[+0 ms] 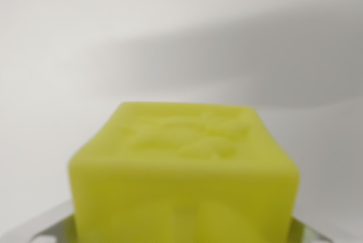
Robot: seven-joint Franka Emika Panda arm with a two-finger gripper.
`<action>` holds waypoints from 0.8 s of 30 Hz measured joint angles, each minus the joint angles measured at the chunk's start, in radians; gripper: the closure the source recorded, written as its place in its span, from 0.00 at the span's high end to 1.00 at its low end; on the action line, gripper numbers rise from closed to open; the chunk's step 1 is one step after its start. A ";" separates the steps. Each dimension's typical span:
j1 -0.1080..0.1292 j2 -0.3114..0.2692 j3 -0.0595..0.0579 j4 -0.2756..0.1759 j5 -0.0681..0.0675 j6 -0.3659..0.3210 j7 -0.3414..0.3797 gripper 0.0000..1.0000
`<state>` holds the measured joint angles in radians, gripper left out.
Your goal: Pick yellow cube
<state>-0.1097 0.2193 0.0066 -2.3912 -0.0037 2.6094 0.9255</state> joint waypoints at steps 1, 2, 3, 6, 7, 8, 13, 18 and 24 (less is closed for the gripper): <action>0.000 -0.006 0.000 0.000 0.000 -0.006 0.000 0.00; 0.000 -0.012 0.000 0.000 0.000 -0.012 0.000 0.00; 0.000 -0.018 0.000 0.000 0.000 -0.018 0.000 0.00; 0.000 -0.036 0.000 0.001 0.001 -0.037 0.000 0.00; 0.000 -0.042 0.000 0.001 0.001 -0.043 0.000 0.00; 0.000 -0.047 0.000 0.002 0.001 -0.049 -0.001 0.00; 0.000 -0.075 0.000 0.004 0.001 -0.080 -0.001 0.00; 0.000 -0.103 0.000 0.008 0.002 -0.112 -0.001 0.00; 0.000 -0.134 0.000 0.015 0.002 -0.150 -0.001 0.00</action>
<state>-0.1095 0.0851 0.0066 -2.3762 -0.0017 2.4593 0.9242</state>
